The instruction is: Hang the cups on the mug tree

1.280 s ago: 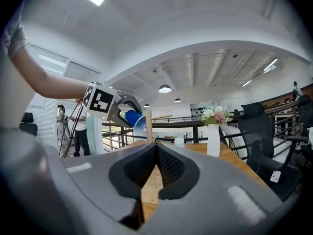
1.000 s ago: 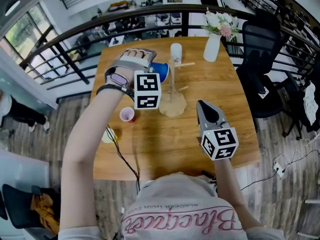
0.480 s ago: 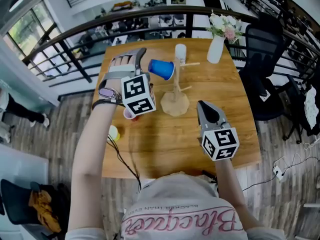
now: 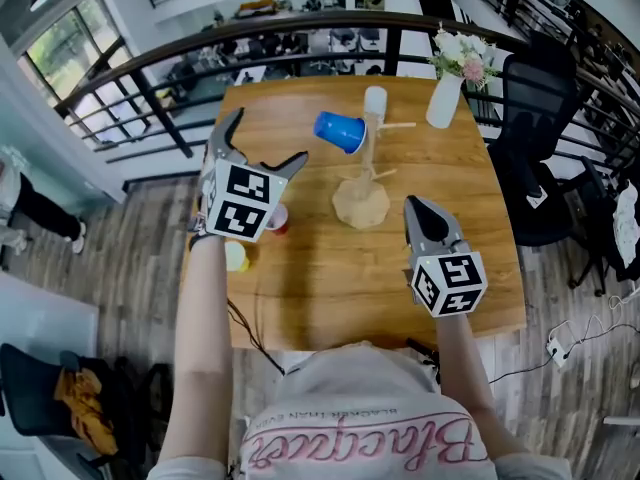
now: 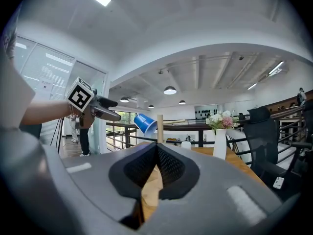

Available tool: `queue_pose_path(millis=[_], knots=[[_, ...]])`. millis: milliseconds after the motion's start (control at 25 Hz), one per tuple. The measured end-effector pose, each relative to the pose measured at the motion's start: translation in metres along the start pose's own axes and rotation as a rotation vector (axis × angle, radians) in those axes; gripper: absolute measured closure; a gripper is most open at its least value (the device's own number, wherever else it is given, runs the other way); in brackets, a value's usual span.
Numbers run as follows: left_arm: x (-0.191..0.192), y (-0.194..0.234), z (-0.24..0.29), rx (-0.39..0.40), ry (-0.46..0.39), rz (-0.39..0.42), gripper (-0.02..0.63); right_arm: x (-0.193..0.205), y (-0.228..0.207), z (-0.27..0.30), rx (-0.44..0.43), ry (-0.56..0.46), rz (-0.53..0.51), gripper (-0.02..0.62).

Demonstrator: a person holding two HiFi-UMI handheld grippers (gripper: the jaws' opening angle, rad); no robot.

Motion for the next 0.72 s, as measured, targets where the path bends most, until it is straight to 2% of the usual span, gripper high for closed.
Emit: queue_pose_path(millis=[160,240,320,560,720], knots=[[0.025,0.014,-0.015,-0.008,-0.07,-0.248,0.116,-0.002,0.002,0.001,-0.004,0.003,-0.003,0.594],[0.037,0.016,-0.024,-0.02,-0.104,-0.333,0.15,-0.001,0.004,0.002,-0.009,0.007,-0.006,0.594],[0.048,0.017,-0.032,-0.05,-0.13,-0.375,0.208,0.0,0.007,0.003,-0.015,0.011,-0.011,0.594],[0.076,0.015,-0.057,-0.138,-0.169,-0.434,0.353,-0.003,0.014,0.008,-0.035,0.016,-0.019,0.594],[0.101,0.01,-0.067,-0.223,-0.162,-0.47,0.526,0.0,0.019,0.01,-0.043,0.026,-0.026,0.594]])
Point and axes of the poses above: the fingertips, and each gripper's own axes: z forward along the fingers, y to its left, x out of its underside, the point moved 6 cm from there along -z, backward along the fingers, and after that the axes turned 14 degrees about y, right-handed, at the moved point
